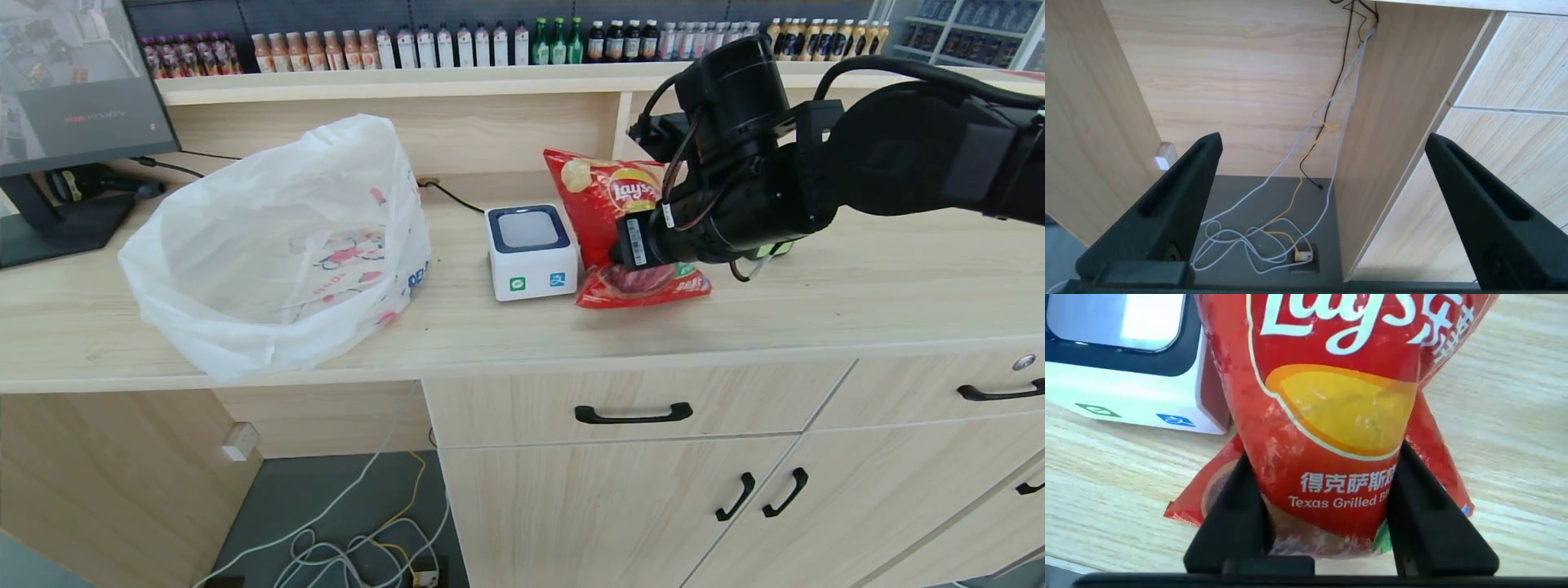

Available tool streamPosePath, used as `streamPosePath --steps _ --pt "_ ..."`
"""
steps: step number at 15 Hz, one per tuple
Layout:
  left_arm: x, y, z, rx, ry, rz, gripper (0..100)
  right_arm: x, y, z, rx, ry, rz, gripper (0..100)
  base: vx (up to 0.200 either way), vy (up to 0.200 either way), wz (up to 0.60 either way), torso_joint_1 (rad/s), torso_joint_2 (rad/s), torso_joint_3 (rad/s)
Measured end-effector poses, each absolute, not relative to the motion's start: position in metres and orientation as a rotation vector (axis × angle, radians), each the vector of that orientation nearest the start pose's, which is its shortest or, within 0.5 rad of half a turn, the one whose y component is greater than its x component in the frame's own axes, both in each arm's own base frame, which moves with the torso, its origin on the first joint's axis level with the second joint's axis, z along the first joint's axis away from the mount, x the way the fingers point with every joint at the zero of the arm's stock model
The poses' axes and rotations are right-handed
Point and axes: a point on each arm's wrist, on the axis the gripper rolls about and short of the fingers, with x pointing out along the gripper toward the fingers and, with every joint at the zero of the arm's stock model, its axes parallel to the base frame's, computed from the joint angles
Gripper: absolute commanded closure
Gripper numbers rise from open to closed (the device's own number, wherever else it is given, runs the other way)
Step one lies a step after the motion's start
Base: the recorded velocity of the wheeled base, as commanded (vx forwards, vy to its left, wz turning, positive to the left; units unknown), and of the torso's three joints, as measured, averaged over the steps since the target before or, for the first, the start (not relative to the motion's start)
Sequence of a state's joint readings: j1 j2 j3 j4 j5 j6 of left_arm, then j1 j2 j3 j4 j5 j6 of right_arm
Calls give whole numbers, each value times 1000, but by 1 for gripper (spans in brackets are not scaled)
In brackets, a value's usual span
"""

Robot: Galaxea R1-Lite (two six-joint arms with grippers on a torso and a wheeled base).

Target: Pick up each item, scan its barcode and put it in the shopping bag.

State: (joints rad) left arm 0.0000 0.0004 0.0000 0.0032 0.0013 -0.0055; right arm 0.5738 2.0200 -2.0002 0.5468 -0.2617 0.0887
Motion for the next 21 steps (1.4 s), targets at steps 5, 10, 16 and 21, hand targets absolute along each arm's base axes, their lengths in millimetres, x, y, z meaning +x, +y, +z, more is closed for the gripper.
streamPosePath --steps 5,10,16,21 --pt "-23 0 75 -6 4 1 0 326 203 295 -145 530 280 100 0 0 0 0 0 0" --pt "-23 0 75 -6 4 1 0 319 199 301 -107 540 263 100 0 0 0 0 0 0" --pt "-23 0 75 -6 3 1 0 323 200 295 -92 556 242 0 0 0 0 0 0 0" --pt "-23 0 75 -6 4 1 0 325 201 293 -93 559 240 0 0 0 0 0 0 0"
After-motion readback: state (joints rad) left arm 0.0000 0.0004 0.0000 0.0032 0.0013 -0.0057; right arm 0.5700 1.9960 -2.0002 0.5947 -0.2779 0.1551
